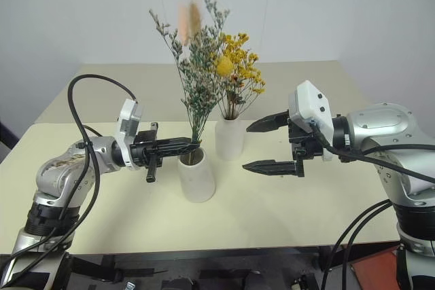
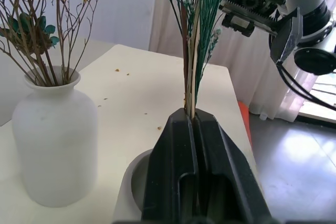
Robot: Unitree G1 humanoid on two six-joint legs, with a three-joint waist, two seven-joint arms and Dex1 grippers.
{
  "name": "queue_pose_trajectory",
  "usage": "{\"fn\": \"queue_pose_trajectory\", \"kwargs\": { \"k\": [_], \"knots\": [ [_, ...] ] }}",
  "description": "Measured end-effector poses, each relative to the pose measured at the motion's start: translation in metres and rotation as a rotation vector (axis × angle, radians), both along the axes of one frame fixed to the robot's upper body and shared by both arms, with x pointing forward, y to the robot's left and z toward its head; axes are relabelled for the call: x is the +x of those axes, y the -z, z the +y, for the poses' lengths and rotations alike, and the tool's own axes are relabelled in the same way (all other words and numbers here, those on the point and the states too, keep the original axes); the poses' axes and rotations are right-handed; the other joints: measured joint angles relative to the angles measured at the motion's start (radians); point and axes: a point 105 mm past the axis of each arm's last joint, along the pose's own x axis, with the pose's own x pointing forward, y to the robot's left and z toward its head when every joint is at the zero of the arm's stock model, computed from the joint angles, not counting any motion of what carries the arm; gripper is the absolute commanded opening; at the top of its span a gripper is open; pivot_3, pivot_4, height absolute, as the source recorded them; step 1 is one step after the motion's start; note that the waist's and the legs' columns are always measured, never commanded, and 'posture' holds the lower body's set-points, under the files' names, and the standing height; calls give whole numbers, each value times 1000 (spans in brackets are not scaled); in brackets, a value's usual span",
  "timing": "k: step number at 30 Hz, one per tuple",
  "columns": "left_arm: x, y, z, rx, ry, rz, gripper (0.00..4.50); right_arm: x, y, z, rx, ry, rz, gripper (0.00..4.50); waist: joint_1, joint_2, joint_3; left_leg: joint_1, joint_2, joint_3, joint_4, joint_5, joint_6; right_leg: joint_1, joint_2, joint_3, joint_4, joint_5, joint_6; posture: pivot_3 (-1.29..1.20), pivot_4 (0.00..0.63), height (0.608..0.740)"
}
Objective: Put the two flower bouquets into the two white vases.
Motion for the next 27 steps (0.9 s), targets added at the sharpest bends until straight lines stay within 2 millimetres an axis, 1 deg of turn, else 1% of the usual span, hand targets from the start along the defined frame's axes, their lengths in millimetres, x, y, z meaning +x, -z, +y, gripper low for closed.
{"fn": "queue_pose_trajectory", "kwargs": {
  "k": [8, 12, 19, 23, 27],
  "knots": [
    [-2, 5, 7, 38, -25, 26, 3161, 1, 1, 1, 5, 2, -2, 4500, 0, 0, 0, 0, 0, 0, 0, 0, 0, 0, 0, 0, 0, 0, 0, 0, 150, 740],
    [-7, 4, 19, 46, -46, 34, 4412, 2, 1, 1, 9, 5, -2, 4500, -2, 0, 0, 0, 1, 0, 0, 0, 0, 0, 1, 0, 0, 0, 0, 0, 150, 740],
    [-20, -2, 50, 113, -79, 28, 4460, 3, 1, 0, 7, 8, -3, 4500, -2, 0, 0, 1, 1, 0, 0, 0, 0, 0, 1, 0, 0, 0, 0, 0, 150, 740],
    [-21, -7, 64, 171, -90, -13, 4460, 4, 2, -1, 9, 13, 1, 4500, -1, 0, 0, 1, 1, 0, 0, 0, 0, 0, 1, 0, 0, 0, 0, 0, 150, 740],
    [-19, -8, 75, 230, -94, -65, 4460, 8, 9, -5, 7, 46, 18, 4500, 0, 0, 0, 0, 2, 0, 0, 0, 0, 0, 2, 0, -1, 0, 0, 0, 150, 740]
  ]
}}
